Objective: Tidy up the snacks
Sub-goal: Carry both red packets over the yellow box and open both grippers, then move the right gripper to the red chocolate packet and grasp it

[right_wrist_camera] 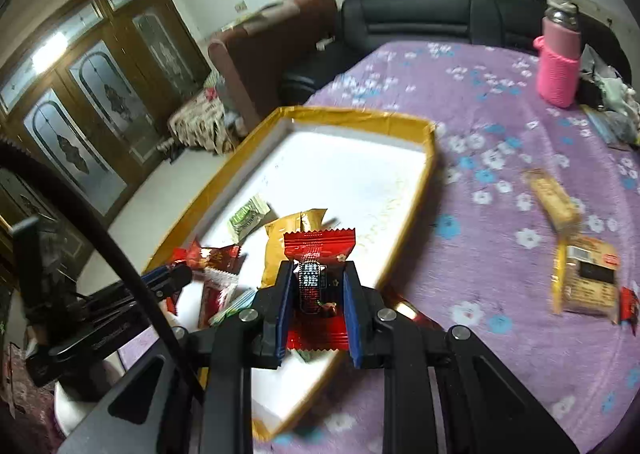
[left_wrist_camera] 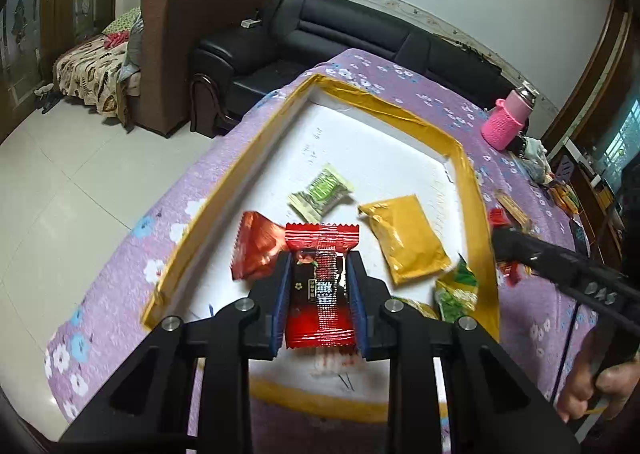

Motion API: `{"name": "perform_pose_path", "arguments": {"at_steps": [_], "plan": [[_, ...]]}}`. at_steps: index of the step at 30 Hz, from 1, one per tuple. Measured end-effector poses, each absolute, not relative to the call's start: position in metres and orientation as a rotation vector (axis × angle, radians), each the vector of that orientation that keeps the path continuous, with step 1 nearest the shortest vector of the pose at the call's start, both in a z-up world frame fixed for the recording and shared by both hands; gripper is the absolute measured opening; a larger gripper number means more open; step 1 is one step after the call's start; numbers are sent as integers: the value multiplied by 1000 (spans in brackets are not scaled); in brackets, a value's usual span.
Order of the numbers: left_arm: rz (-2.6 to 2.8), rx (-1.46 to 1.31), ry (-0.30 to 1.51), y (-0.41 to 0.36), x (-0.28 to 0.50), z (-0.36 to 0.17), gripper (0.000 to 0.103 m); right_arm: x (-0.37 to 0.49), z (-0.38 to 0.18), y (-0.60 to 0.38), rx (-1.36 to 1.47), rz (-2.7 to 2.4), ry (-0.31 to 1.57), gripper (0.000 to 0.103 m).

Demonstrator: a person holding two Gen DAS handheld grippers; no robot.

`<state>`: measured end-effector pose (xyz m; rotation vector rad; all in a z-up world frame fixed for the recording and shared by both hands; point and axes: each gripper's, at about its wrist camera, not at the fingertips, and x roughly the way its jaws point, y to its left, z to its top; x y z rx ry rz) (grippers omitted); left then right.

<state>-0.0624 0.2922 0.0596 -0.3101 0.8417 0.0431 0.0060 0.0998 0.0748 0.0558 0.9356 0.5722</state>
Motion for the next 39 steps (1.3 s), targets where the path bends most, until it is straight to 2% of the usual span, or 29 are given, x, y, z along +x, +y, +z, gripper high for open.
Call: {"name": "perform_pose_path", "arguments": {"at_steps": [4,7,9,11,13,14,17,22,29,36,39], "plan": [[68,-317,857,300,-55,53,29,21,59,122,-4,534,971,22],[57,-353,852,306,-55,51,34,30,53,129,-34,502,982,23],[45,-363,846,306,-59,53,45,35,50,132,-42,495,985,26],[27,-371,826,306,-65,57,65,35,51,131,-32,497,971,26],[24,-374,804,305,-72,64,75,32,57,126,-8,506,951,30],[28,-370,794,304,-76,68,83,30,61,123,3,509,943,30],[40,-381,773,300,-90,79,97,21,77,106,39,511,902,30],[-19,-476,733,296,-118,88,98,12,90,60,66,462,855,44],[-53,-438,749,262,-126,94,98,5,33,33,24,409,966,44],[-78,-400,753,243,-134,100,98,8,15,66,-79,506,938,43],[-81,-404,758,241,-134,99,98,5,13,72,-133,531,932,40]]}}
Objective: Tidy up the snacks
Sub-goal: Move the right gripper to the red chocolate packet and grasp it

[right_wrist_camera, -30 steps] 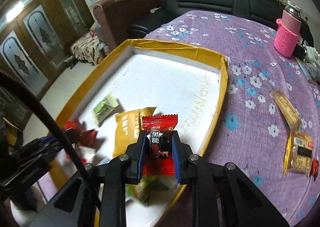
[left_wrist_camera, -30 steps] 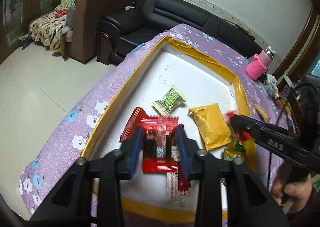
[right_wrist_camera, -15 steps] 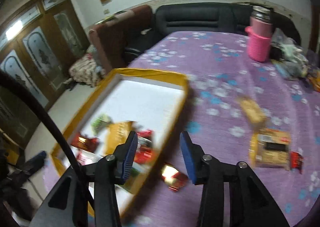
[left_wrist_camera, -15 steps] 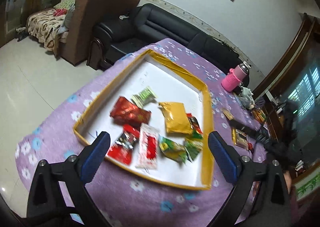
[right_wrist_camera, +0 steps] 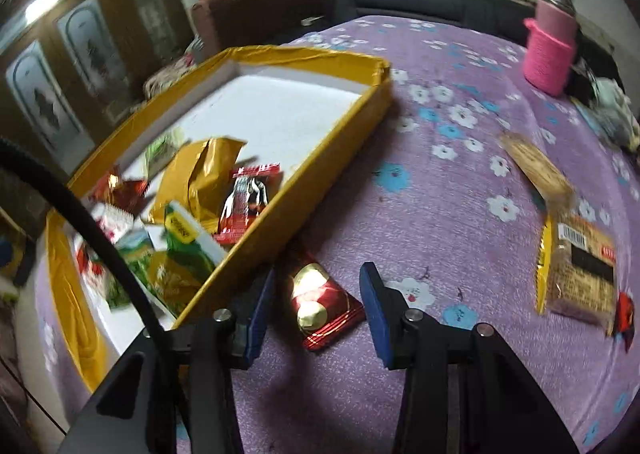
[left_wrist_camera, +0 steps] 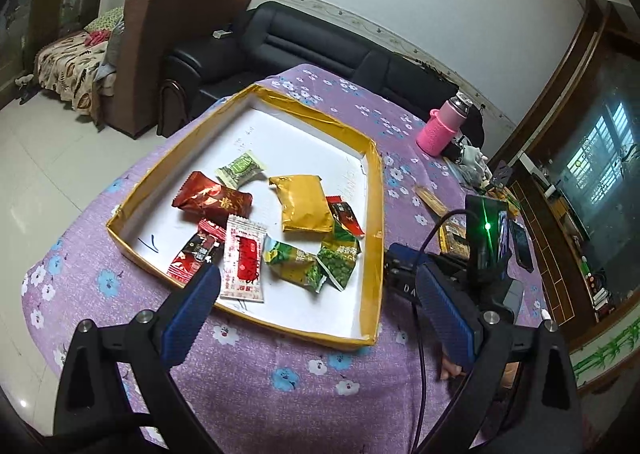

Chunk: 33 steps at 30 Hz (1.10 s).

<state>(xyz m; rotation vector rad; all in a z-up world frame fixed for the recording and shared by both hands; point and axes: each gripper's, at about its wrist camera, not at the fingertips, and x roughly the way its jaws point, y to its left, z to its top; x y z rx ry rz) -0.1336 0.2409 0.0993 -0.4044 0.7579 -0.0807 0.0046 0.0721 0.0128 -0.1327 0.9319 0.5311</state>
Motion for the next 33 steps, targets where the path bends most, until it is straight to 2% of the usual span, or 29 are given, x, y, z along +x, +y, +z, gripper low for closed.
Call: {"name": "perform_pose_path", "arguments": {"at_steps": [3,7,11,15,17,19,22,28,33], "plan": [[-93,-407,766,236,-131,97,98,-4,14,66,-151,522,944,28],[-119,-386,776,228,-132,97,98,-18,15,45,-220,381,925,26],[-145,-363,777,220,-135,100,98,-29,16,0,-143,313,963,26],[-173,-346,790,208,-133,99,98,-46,19,-44,-20,411,1055,31],[-187,-332,798,199,-132,98,98,-51,29,-68,50,417,1031,38],[-204,-319,805,191,-132,97,98,-48,44,-98,104,336,958,55],[-226,-290,816,177,-132,98,98,-26,54,-142,166,188,879,56],[-240,-250,836,159,-132,100,98,24,40,-183,240,81,824,56],[-238,-228,852,151,-129,99,98,42,11,-191,384,214,950,56]]}}
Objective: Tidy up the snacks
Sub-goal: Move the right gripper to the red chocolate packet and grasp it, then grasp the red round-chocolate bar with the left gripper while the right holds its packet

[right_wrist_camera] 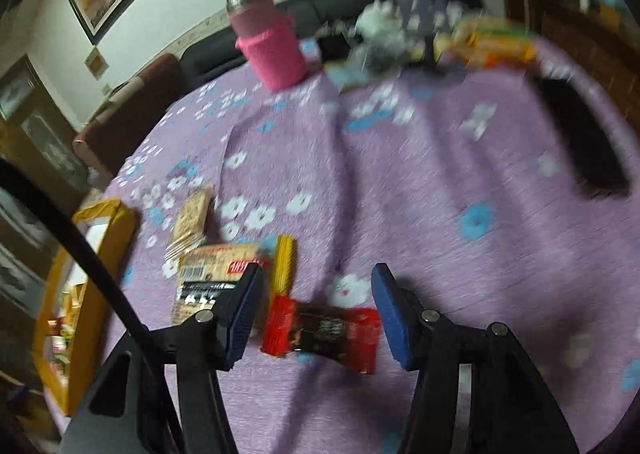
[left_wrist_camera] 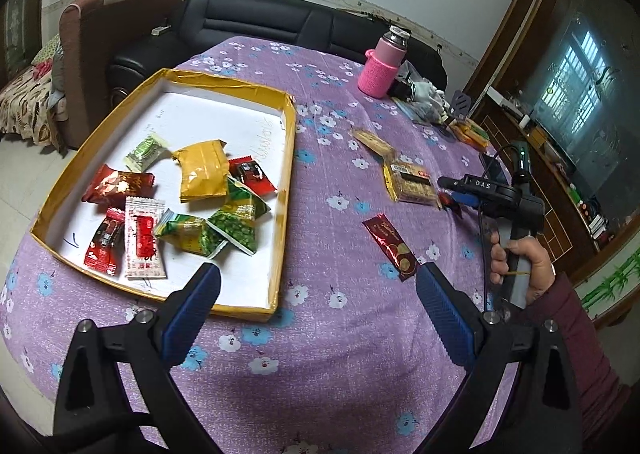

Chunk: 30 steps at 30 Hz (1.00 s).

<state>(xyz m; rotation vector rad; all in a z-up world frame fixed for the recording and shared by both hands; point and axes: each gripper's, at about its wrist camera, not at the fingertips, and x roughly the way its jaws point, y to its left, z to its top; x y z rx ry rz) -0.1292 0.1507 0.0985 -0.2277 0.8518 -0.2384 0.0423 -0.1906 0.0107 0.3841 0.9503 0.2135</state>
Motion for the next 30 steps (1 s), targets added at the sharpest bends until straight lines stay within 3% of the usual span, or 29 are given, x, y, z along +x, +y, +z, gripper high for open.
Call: {"name": "perform_pose_path", "arguments": {"at_steps": [5,10,13,15,17,18,30], "plan": [[-264,-227,866,141,-121,93,98,9,16,-182,413,362,1017,55],[-319,-187,898,111,-115,86,97,-12,22,-155,155,224,961,54],[-331,-142,912,96,-116,86,97,-8,17,-148,127,188,938,46],[-345,-121,919,87,-114,84,87,-9,16,-148,114,161,912,38],[-357,-105,943,79,-110,80,66,-10,15,-151,132,151,893,30],[-357,-100,956,75,-107,77,63,-12,15,-155,155,159,882,27],[-294,-102,1059,30,-47,29,63,-11,22,-174,261,215,812,24]]}}
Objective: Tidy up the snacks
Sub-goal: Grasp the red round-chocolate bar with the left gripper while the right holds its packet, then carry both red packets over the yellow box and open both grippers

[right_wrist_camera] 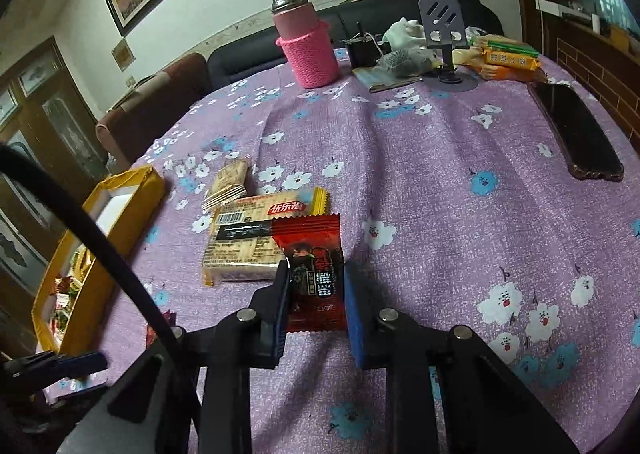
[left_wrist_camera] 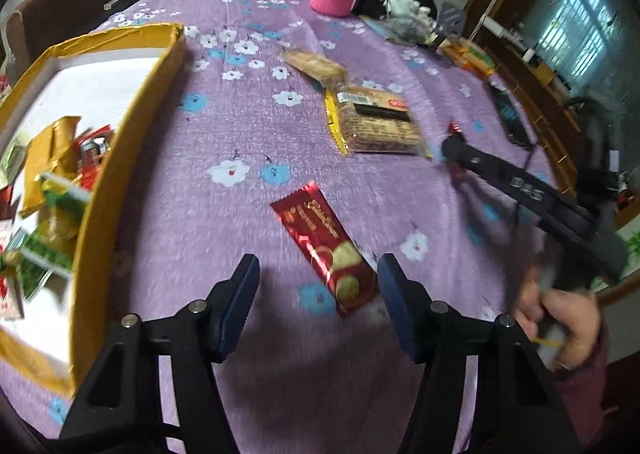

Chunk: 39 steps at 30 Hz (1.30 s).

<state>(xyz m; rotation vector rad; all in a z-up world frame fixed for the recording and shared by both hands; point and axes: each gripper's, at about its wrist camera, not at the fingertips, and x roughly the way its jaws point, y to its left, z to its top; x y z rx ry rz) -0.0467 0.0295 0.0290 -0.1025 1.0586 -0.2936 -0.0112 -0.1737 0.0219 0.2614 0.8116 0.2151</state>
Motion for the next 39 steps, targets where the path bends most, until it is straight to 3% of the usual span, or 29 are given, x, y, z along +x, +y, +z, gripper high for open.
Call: {"name": "perform_pose_path", "arguments": {"at_steps": [7,9,10,11,20,29,39], "plan": [[-228,146,1015,-8,-41,15,65,-14,31,-174,251,224,772,24],[-266,148,991,-8,-45,15,51,-16,33,-173,250,227,760,24],[-261,151,981,-6,-47,16,33,-18,34,-173,250,228,757,24],[-255,154,980,-4,-47,17,27,-18,35,-173,250,227,753,24],[-224,-65,954,56,-49,44,27,-21,34,-170,245,219,735,24],[-86,-215,827,176,-71,92,27,-31,48,-141,198,246,725,24],[25,-338,821,266,-75,76,27,-35,85,-20,123,496,772,23]]}}
